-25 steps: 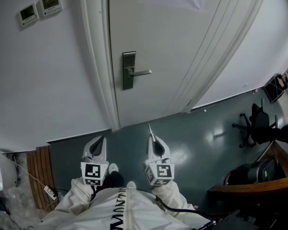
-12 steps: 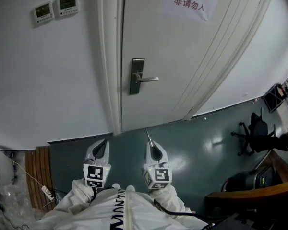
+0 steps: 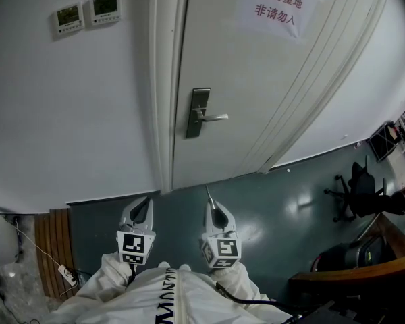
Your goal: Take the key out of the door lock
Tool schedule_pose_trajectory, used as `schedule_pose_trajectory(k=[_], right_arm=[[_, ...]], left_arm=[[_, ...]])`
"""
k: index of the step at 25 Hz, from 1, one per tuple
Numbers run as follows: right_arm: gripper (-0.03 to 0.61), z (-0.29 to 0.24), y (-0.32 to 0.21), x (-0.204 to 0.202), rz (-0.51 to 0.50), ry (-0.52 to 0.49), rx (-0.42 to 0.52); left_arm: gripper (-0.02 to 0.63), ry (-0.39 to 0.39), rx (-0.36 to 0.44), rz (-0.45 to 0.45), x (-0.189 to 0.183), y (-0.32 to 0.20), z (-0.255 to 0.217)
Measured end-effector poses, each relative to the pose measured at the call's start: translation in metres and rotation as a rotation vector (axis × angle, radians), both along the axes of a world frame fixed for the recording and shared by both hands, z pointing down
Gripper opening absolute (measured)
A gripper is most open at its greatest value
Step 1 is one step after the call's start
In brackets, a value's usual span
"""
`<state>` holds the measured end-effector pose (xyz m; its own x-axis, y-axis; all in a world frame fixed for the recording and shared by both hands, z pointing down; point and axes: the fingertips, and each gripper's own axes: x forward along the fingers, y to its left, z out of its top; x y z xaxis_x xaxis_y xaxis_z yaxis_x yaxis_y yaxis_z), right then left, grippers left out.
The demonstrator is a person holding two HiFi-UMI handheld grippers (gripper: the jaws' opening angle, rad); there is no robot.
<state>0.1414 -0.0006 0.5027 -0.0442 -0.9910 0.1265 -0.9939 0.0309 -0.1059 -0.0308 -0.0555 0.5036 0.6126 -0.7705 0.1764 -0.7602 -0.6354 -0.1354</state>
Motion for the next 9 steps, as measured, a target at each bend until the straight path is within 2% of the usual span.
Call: schedule_pose_trajectory(k=[9], right_arm=[[0.023,0.0045,-0.0035,-0.0026,0.008,-0.002,-0.012]], left_arm=[[0.000,-0.002,-0.012,0.012,-0.0019,-0.0026,0.0043]])
